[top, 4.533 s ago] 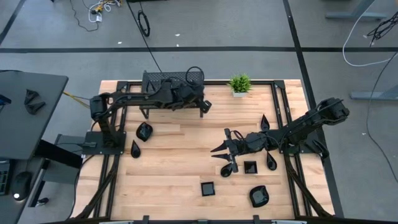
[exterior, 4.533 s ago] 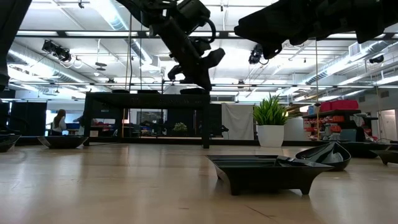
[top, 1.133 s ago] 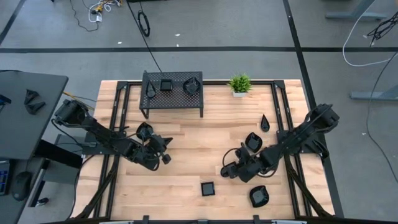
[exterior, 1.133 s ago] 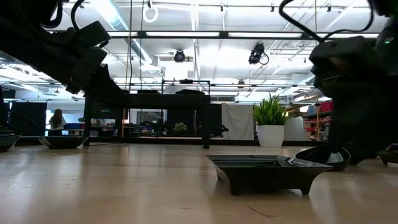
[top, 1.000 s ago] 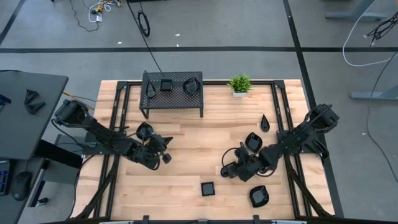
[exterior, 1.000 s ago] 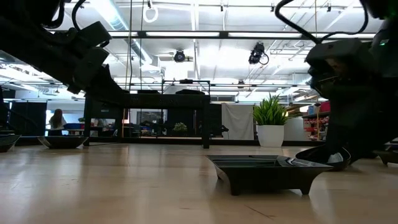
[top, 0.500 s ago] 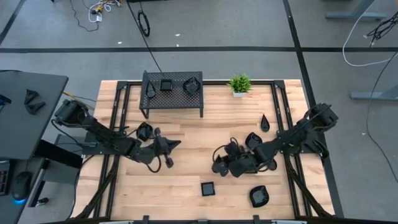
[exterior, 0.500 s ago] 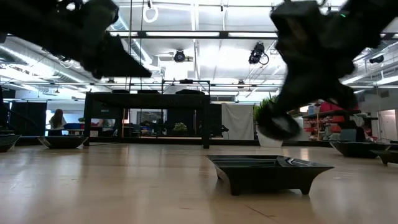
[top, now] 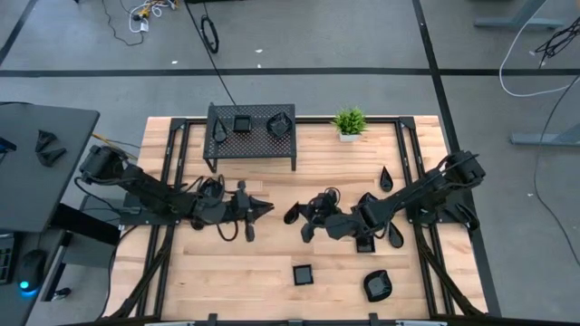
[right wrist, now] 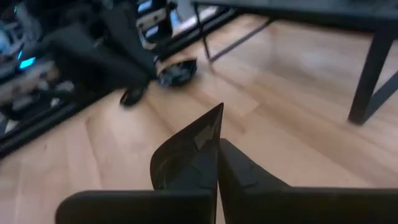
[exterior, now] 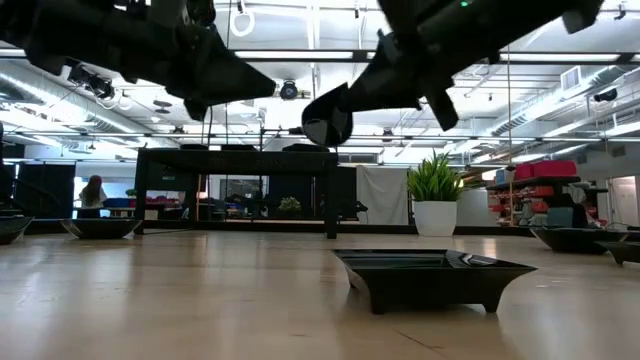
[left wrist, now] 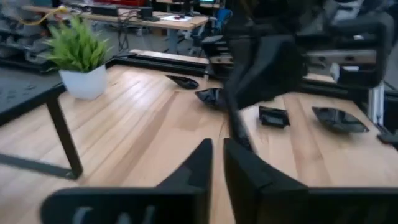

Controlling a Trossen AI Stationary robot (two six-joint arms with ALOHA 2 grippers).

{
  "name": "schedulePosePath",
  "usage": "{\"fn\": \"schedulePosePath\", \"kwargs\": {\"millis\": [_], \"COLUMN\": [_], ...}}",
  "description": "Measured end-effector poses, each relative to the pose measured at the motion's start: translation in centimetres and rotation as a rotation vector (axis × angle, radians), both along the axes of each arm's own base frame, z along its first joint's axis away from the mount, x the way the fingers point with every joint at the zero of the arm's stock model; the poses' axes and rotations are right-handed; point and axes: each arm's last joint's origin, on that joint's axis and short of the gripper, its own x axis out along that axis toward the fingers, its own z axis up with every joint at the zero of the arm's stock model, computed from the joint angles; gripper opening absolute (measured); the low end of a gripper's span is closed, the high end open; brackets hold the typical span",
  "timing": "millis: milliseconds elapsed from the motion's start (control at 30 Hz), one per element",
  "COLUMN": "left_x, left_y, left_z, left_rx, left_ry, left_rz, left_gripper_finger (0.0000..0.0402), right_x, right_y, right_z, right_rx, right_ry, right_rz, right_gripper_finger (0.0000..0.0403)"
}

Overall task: Pick & Place Mini shaped plates
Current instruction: Stack the black drop shaped plate on top of the black drop shaped plates on the shelf

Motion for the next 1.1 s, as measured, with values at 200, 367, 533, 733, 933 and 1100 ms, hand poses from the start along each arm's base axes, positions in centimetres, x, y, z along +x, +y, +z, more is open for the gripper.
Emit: {"fn": "schedulePosePath", "kwargs": {"millis": [200,367,533,733,933,1100], "left_x": [2.0,4.8,6.9,8.3,8.4,8.3], "left_y": [-0.4,-1.0,-1.6,-2.0,-2.1,-2.2], "left_z": [0.2,-0.4,-0.3,0.5,0.7,0.7], "left_rx": [0.081,0.178,0.239,0.242,0.250,0.253], "left_ry": [0.028,0.157,0.248,0.251,0.245,0.243], "left_rz": [-0.032,0.105,0.207,0.277,0.309,0.315], "left_gripper_finger": [0.0142,0.0195,0.0189,0.0144,0.0082,0.0031], "right_x": [0.4,0.5,0.4,0.4,0.4,0.4], "right_y": [-0.9,-1.3,-1.4,-1.4,-1.3,-1.3], "right_z": [0.0,0.0,0.0,0.0,0.0,0.0], "right_rx": [-0.031,-0.051,-0.067,-0.063,-0.061,-0.057], "right_ry": [-0.001,0.000,0.006,0.003,0.001,-0.002], "right_rz": [-0.032,-0.056,-0.078,-0.080,-0.079,-0.081], "right_gripper_finger": [0.0001,0.0001,0.0001,0.0000,0.0000,0.0007]}}
